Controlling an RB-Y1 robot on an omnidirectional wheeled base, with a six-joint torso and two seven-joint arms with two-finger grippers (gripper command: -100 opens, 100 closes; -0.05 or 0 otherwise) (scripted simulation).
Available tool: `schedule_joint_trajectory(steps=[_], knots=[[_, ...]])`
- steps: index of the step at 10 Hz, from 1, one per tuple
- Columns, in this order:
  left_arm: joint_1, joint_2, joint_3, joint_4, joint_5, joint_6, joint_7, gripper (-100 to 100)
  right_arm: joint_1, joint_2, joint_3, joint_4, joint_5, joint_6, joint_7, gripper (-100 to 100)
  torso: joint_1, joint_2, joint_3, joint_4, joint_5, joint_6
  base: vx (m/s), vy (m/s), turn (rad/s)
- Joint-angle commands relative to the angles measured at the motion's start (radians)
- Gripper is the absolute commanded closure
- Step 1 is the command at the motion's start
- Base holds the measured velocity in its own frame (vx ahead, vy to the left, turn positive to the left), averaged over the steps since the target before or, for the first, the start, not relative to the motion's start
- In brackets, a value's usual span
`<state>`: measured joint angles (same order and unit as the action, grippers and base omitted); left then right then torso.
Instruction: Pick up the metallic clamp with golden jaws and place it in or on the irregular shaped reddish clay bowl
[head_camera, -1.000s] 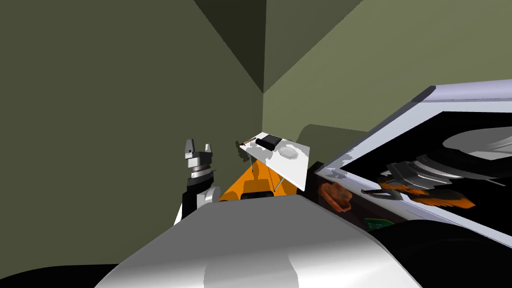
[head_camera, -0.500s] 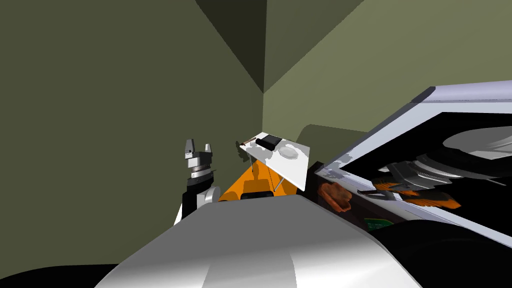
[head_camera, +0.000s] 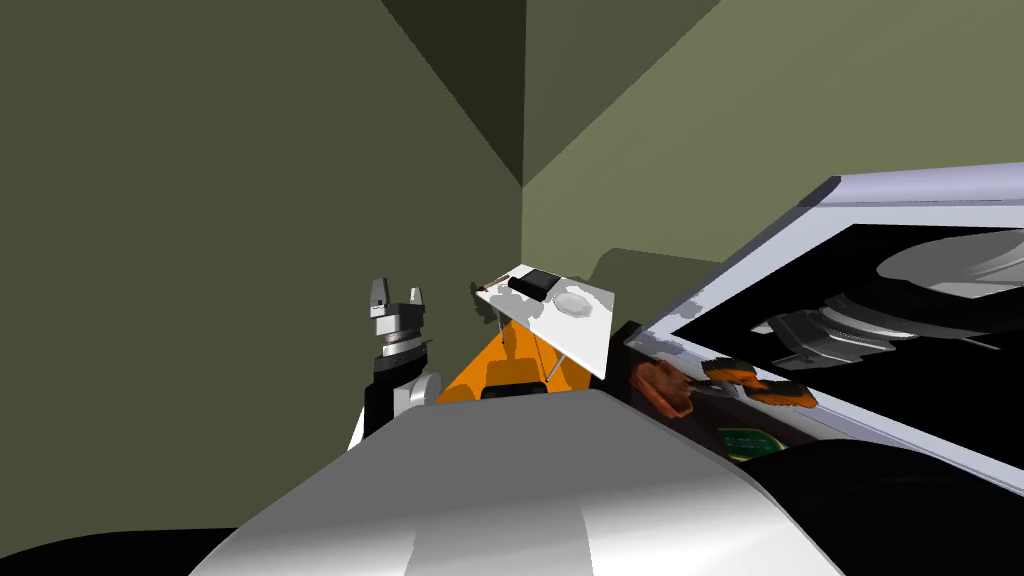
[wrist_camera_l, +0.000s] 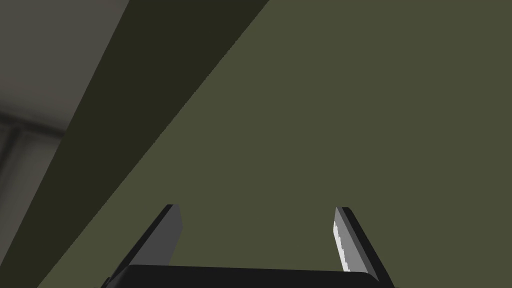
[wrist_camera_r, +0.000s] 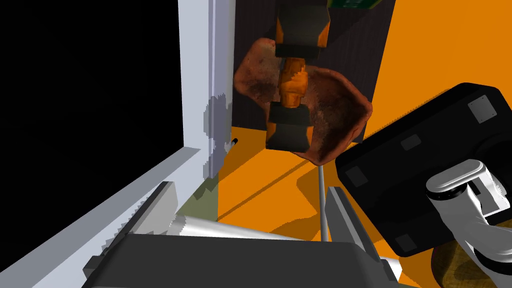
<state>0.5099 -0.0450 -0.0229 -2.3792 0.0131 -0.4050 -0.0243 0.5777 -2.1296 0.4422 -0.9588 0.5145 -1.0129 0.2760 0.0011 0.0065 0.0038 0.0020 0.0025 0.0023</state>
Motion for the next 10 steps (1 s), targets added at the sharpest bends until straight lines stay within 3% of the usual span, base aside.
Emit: schedule_joint_trajectory(steps=[1,2,5,6,10], knots=[[0.000,0.000,0.000,0.000,0.000,0.000,0.000,0,-0.017,-0.035,0.017,-0.011,-0.018,-0.019,-0.004,-100,0.000,0.000,0.000,0.000,0.000,0.000,0.006,-0.034,-0.046],[0.000,0.000,0.000,0.000,0.000,0.000,0.000,0,-0.021,-0.062,0.013,-0.015,-0.027,-0.038,-0.010,-100,0.000,0.000,0.000,0.000,0.000,0.000,0.003,-0.037,-0.067],[0.000,0.000,0.000,0.000,0.000,0.000,0.000,0,-0.012,-0.059,0.001,-0.011,-0.023,-0.040,-0.013,-100,0.001,0.000,0.000,0.000,0.000,0.000,0.002,-0.010,-0.007],[0.000,0.000,0.000,0.000,0.000,0.000,0.000,0,-0.013,-0.060,0.003,-0.012,-0.023,-0.039,-0.012,0,0.001,0.000,0.000,0.000,0.000,0.000,0.000,0.000,0.000],[0.000,0.000,0.000,0.000,0.000,0.000,0.000,0,-0.013,-0.059,0.003,-0.012,-0.023,-0.039,-0.012,0,0.002,0.000,0.000,0.000,0.000,0.000,0.000,0.000,0.000]])
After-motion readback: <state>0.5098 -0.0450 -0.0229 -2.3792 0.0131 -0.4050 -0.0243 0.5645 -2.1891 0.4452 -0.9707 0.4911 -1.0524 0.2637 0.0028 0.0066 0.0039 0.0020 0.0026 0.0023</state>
